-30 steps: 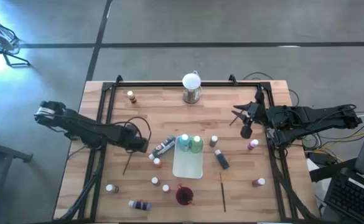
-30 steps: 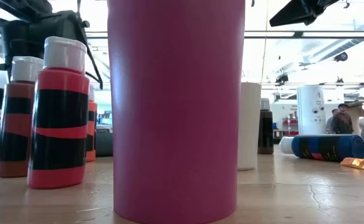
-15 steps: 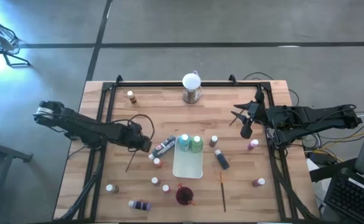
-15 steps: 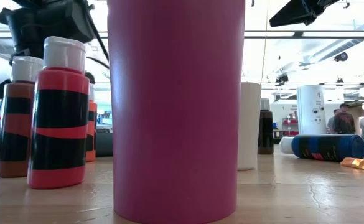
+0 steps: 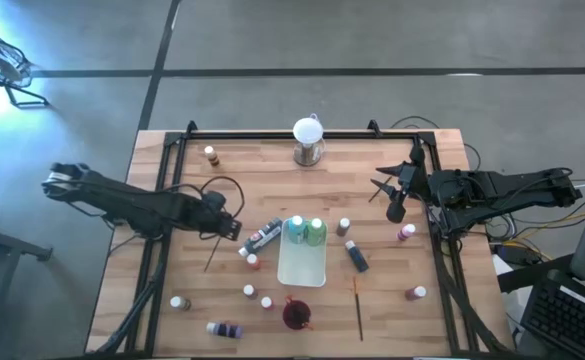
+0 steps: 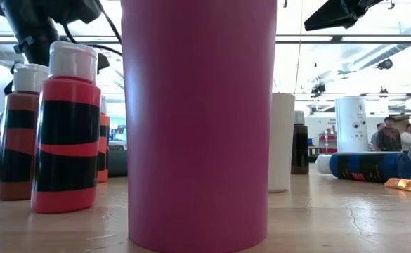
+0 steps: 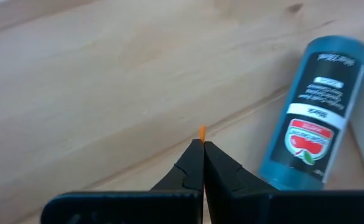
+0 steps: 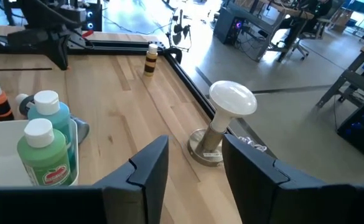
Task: Pick & Place Paint Supplies
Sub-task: Put the gold paint brush into the red cup
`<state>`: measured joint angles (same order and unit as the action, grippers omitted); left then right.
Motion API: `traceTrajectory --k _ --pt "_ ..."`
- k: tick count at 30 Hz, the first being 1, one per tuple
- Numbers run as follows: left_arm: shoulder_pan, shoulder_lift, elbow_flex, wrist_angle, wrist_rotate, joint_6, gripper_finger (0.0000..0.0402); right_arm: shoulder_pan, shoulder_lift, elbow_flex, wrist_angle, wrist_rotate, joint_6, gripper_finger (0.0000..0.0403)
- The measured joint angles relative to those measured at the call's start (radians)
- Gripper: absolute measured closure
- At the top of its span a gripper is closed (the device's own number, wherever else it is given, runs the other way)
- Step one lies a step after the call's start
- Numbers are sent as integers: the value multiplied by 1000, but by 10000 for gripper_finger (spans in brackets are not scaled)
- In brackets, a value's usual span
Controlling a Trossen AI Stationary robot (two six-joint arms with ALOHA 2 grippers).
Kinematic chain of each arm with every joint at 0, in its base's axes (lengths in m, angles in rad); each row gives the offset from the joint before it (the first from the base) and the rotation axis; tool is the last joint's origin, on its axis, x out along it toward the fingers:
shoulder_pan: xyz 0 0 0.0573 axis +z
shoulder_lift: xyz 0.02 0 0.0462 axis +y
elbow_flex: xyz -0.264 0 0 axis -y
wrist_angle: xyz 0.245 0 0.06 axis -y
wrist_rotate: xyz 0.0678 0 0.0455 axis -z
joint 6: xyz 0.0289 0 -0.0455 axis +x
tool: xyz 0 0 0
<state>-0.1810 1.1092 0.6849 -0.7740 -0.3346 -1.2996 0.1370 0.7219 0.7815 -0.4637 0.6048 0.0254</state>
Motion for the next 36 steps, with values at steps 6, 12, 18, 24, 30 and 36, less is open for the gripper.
traceTrajectory --k 6,12,18,24,30,36 --pt "0 -37 0 33 -18 38 401 0 0 0 0 0 -1 270" --pt "0 -49 0 91 -24 98 401 0 0 0 0 0 -3 292" --pt "-7 -72 26 94 -39 200 401 0 0 0 5 0 -25 313" --pt "-16 -123 53 125 -97 318 401 0 0 0 -5 0 -4 332" --pt "-33 -155 47 211 -140 485 401 0 0 0 -3 0 -25 344" --pt "-69 -181 46 360 -155 686 402 0 0 0 10 0 37 350"
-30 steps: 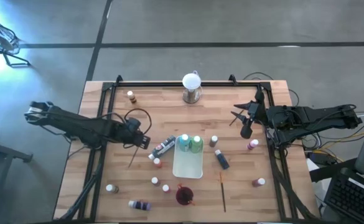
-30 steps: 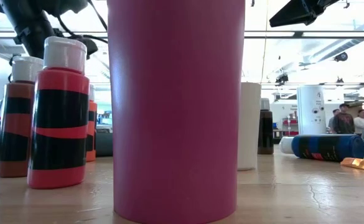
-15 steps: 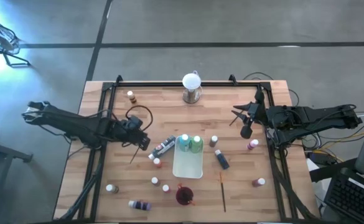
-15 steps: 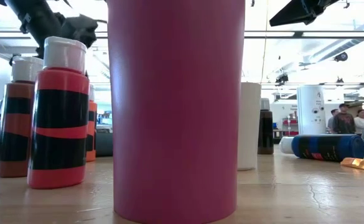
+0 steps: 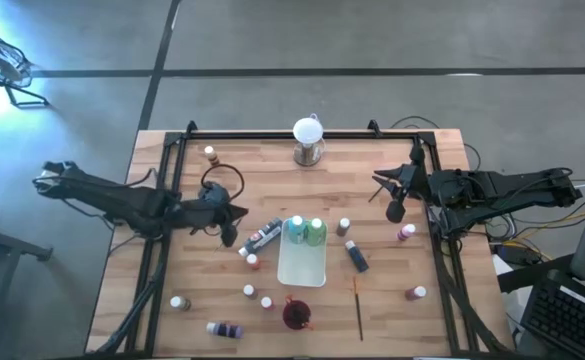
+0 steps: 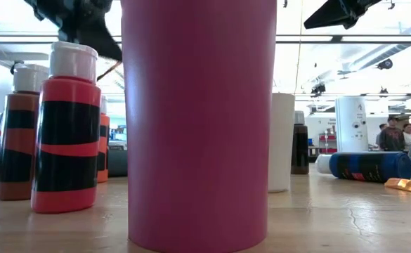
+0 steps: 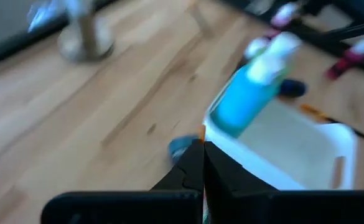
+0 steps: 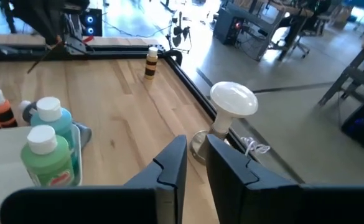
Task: Pick & Place Paint Supplies
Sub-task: Put the gold paint brush into the red cup
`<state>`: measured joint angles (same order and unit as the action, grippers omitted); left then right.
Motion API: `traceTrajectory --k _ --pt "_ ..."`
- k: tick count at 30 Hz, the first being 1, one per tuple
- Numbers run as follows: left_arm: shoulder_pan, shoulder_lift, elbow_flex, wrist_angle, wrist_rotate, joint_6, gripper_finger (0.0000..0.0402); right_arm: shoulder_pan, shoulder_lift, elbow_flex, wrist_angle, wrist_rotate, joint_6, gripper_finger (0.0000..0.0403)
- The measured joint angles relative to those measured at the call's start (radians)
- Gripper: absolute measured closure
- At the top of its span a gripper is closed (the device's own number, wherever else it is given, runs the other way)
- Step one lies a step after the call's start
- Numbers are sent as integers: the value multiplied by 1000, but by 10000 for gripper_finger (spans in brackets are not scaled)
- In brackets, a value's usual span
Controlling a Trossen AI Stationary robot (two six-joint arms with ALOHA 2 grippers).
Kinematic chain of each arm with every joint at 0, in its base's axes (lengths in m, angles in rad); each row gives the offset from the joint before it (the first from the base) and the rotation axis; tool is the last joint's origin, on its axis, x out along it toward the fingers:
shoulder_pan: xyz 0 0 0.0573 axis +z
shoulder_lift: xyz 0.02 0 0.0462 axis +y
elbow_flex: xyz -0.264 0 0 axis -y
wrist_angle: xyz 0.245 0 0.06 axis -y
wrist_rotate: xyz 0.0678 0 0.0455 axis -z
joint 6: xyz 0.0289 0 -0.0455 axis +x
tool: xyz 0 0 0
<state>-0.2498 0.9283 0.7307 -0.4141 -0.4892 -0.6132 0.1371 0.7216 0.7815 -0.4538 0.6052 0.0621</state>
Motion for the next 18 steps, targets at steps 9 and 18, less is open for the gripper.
traceTrajectory --k 9,18 --pt "-65 -3 -26 549 169 544 401 0 0 0 32 49 16 336" --pt "-64 61 -136 893 324 661 401 -1 0 0 32 53 32 313"
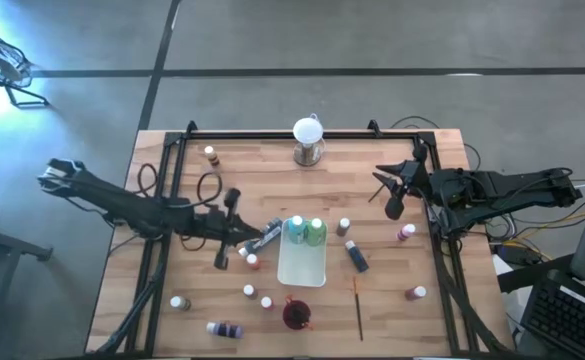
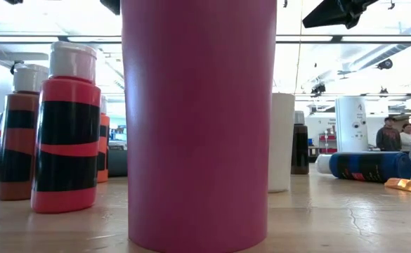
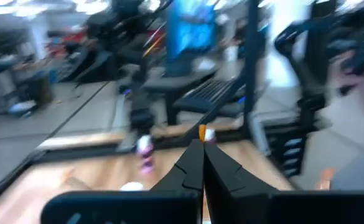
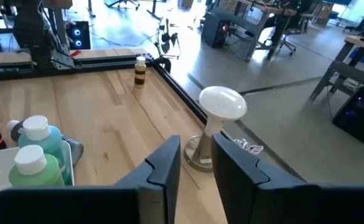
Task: Pick & Place Paint Supplies
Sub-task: Put the gold paint brush into the red cup
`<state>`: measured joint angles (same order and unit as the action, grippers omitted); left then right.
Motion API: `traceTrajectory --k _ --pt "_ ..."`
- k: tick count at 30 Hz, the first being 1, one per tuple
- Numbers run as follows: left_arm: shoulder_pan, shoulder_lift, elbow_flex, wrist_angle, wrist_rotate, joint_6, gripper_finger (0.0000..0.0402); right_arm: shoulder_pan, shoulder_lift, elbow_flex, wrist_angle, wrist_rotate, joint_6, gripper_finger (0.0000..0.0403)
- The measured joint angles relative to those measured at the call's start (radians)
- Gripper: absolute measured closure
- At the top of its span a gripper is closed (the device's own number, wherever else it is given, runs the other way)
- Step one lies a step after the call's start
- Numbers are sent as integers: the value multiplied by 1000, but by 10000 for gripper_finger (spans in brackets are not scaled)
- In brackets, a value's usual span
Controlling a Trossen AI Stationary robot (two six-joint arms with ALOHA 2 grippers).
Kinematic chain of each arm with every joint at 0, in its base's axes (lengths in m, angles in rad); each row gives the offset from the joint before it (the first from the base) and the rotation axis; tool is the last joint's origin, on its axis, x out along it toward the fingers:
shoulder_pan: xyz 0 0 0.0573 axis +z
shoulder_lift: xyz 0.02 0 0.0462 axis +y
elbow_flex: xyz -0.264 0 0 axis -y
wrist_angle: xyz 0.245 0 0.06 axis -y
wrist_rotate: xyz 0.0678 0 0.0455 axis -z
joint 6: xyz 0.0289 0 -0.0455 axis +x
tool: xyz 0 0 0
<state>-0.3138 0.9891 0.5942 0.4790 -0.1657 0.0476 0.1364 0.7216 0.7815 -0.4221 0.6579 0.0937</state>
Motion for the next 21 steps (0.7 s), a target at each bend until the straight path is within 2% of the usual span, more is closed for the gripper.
traceTrajectory --k 4,8,15,21 --pt "0 63 -56 261 168 14 401 0 0 0 0 0 4 307" --pt "-1 111 -65 394 299 0 401 0 0 0 3 0 22 310" --pt "-25 246 -16 470 469 -47 401 1 0 0 8 0 31 335" --pt "-86 348 64 499 510 -32 401 1 0 0 8 -1 80 349"
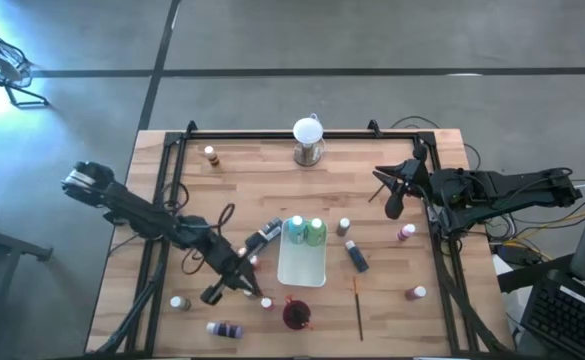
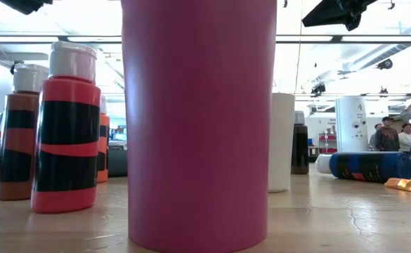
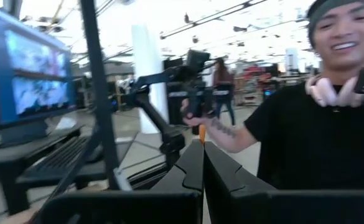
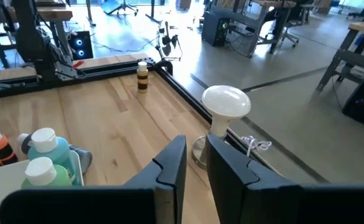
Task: Pick & Place Paint Supplies
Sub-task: Put the gold paint brush into the red cup
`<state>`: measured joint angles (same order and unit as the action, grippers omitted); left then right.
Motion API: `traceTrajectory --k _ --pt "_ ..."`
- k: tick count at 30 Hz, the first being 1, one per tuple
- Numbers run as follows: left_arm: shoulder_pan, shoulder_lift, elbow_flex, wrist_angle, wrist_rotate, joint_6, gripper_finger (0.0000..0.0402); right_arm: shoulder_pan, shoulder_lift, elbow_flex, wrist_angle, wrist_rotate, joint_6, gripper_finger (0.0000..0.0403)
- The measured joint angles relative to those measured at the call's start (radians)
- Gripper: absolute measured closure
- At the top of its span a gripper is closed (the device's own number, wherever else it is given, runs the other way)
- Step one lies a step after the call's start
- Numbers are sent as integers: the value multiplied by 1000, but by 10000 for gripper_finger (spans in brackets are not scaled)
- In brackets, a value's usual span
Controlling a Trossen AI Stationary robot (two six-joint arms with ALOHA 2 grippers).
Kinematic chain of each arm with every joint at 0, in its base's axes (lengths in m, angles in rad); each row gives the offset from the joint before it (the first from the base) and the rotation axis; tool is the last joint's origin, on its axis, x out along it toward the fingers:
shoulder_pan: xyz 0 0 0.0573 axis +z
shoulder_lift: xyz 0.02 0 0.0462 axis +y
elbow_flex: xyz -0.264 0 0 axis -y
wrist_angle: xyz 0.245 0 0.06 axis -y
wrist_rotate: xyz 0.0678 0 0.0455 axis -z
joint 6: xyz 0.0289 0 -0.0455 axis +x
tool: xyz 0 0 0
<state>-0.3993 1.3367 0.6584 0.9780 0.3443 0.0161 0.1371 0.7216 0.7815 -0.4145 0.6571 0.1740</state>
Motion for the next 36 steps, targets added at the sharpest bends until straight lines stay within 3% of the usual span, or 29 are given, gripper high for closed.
traceTrajectory --k 16,25,36 --pt "-45 232 199 -1 32 35 401 0 0 0 -1 -3 10 313" --pt "-46 240 207 -2 40 35 401 0 0 -2 -21 -3 10 296" --pt "-47 293 205 -6 38 34 401 0 0 -2 -23 -3 10 325"
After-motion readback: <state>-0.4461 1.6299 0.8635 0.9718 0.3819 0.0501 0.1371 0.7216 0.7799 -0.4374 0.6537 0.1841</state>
